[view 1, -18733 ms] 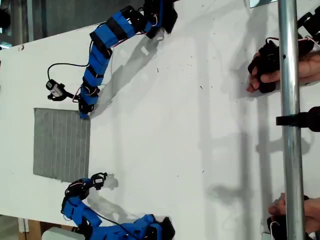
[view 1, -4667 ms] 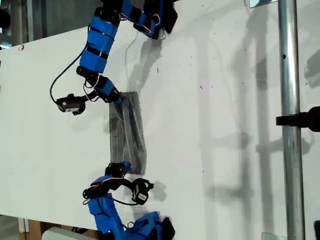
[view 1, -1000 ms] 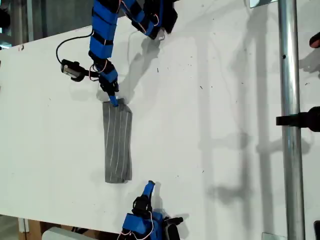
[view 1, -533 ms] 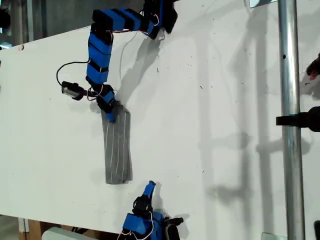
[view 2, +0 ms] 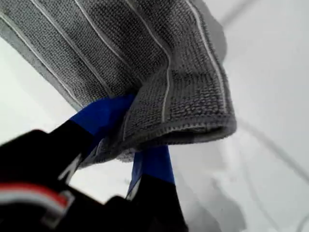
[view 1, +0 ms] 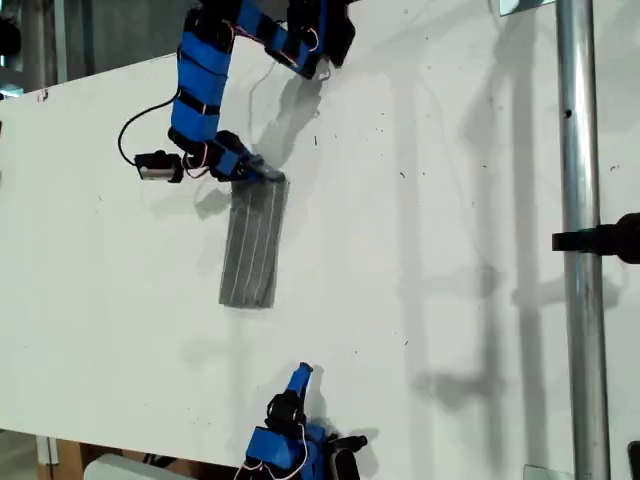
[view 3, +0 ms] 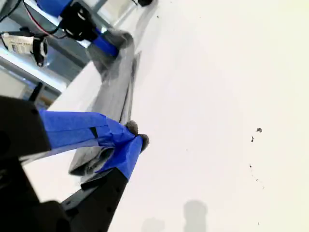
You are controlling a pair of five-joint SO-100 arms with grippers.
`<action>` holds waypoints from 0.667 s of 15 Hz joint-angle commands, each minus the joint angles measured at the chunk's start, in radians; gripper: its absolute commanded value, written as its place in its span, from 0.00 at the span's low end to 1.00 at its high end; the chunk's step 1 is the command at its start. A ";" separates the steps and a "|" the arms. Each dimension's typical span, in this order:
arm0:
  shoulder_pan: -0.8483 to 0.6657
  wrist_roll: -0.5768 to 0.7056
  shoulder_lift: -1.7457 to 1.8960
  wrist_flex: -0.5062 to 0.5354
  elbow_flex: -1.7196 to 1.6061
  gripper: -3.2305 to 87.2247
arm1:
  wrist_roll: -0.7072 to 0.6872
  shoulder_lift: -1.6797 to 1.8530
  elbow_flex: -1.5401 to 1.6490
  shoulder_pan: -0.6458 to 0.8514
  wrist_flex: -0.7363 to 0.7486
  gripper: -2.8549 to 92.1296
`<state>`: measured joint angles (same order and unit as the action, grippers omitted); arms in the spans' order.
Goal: Grasp corners of a towel and fold twice.
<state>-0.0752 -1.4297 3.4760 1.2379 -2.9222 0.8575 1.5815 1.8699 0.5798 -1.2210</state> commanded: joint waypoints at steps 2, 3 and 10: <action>0.020 0.003 0.006 -0.012 -0.011 0.01 | 0.181 0.437 0.118 -0.087 -0.362 0.03; 0.020 0.002 0.006 -0.014 -0.012 0.01 | 0.233 0.482 0.117 -0.120 -0.448 0.03; 0.032 0.000 0.006 -0.025 -0.020 0.01 | 0.178 0.345 0.034 -0.239 0.247 0.03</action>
<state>-0.0552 -1.4297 3.4760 1.2349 -2.9529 1.0538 1.9727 1.9650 0.3482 -1.1628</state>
